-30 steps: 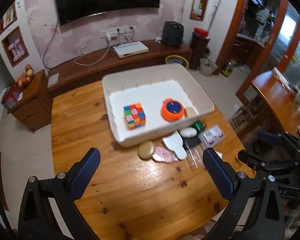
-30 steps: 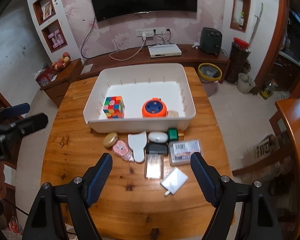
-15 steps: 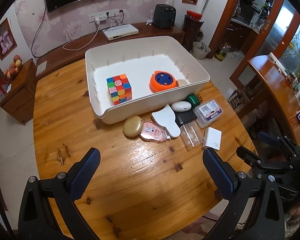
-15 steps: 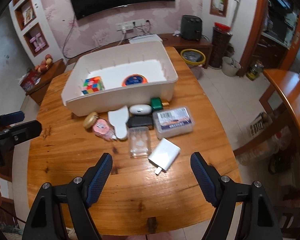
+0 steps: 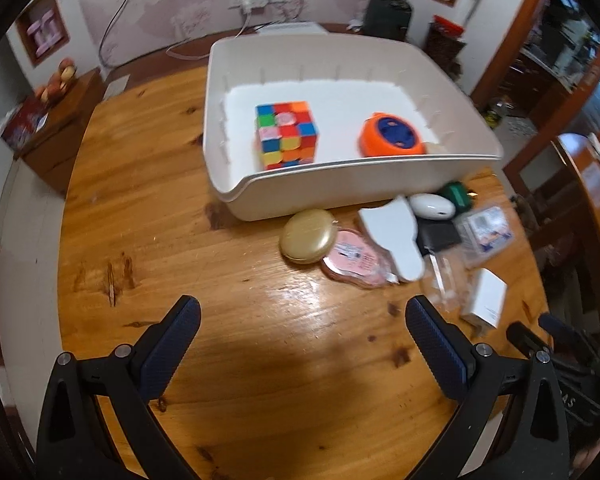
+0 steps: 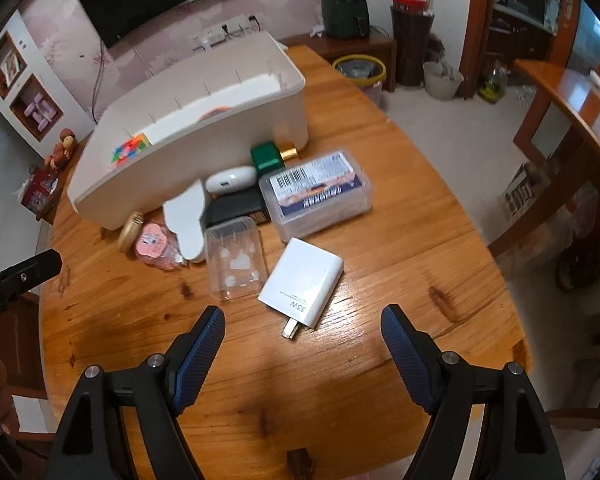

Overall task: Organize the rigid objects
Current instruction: 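Withdraw both grippers and move toward the gold tin and white charger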

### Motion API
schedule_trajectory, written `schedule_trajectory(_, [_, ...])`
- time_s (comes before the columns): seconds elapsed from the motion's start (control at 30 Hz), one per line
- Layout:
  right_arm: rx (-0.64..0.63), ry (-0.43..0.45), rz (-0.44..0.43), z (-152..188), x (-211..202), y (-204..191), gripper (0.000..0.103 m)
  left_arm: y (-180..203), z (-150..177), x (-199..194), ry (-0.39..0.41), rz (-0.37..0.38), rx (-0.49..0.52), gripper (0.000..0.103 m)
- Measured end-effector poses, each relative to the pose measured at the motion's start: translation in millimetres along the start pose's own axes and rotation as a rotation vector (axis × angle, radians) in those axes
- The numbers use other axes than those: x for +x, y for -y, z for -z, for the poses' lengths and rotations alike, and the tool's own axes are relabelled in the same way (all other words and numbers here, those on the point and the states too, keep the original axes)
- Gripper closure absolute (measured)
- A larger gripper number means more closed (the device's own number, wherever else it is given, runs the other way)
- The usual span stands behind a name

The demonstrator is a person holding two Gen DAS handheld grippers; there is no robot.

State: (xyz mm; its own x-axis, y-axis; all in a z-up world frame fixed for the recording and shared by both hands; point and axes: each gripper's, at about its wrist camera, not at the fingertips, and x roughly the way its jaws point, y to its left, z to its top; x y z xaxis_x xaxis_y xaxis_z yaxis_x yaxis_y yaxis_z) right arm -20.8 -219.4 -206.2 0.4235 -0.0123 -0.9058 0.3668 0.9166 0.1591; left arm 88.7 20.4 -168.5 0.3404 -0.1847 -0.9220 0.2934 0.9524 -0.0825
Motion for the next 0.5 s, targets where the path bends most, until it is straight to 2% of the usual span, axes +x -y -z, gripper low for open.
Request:
schedule_trajectory(0.13, [0.063,-0.038,-0.009,-5,19,6,0.022,-11,-8,20,-0.024,-0.005,-0.078,0.001])
schedule_trajectory(0.2, [0.112,-0.050,0.013,-10,27,9,0.022,-14,-12,28,-0.037,-0.006,-0.105,0.001])
schedule_trajectory(0.33, [0.204,-0.072,0.066,-21,42,17,0.022,-16,-19,37,-0.035,-0.020,-0.122,0.001])
schedule_trajectory(0.5, [0.260,-0.086,0.074,-33,53,16,0.022,-15,-23,46,-0.039,-0.041,-0.134,0.001])
